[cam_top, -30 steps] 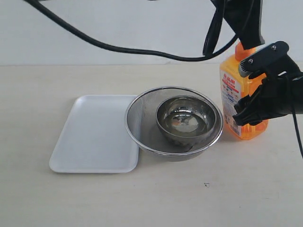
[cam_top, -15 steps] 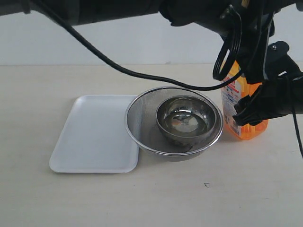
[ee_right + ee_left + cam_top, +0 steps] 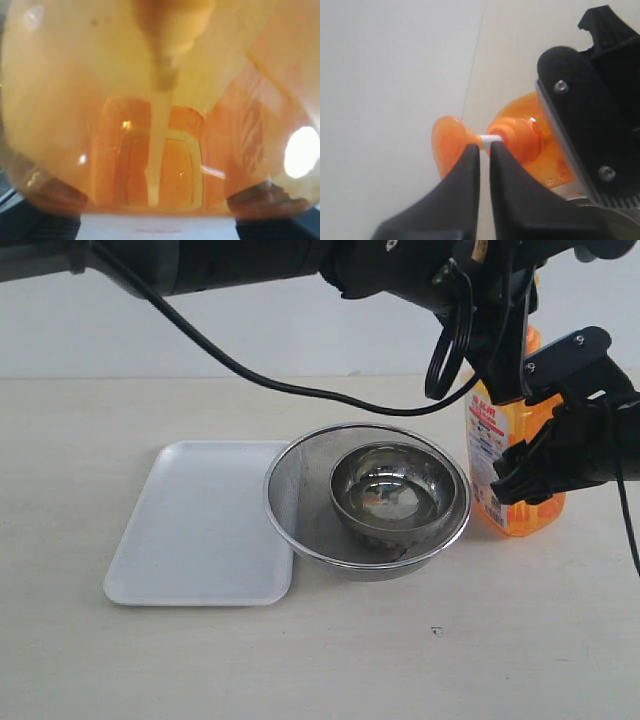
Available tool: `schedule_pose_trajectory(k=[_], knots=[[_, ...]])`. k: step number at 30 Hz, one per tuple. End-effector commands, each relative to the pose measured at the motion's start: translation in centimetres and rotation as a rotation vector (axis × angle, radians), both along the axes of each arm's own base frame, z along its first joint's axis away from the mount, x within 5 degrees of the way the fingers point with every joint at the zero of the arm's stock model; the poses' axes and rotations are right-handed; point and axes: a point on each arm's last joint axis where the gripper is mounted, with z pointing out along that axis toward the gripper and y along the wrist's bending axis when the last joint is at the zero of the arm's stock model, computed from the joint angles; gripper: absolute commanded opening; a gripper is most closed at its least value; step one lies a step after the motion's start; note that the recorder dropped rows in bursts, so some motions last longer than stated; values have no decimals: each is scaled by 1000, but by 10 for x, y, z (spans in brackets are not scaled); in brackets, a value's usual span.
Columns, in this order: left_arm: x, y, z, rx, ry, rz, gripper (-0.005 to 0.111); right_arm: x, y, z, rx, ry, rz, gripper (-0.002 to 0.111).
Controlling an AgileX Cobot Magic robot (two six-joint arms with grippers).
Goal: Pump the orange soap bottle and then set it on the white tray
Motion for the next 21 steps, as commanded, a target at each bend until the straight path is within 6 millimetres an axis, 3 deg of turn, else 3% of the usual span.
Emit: schedule_pose_trajectory(k=[1,16,21], knots=[[3,3,0,-13,14,21,5,0,0,3,-11,-14,12,0],[3,6,-2,24,26,37,5,0,0,3,-12,-19,8,0],[-2,8,9,-20,44,36,5,0,0,3,-12,-17,10,0]])
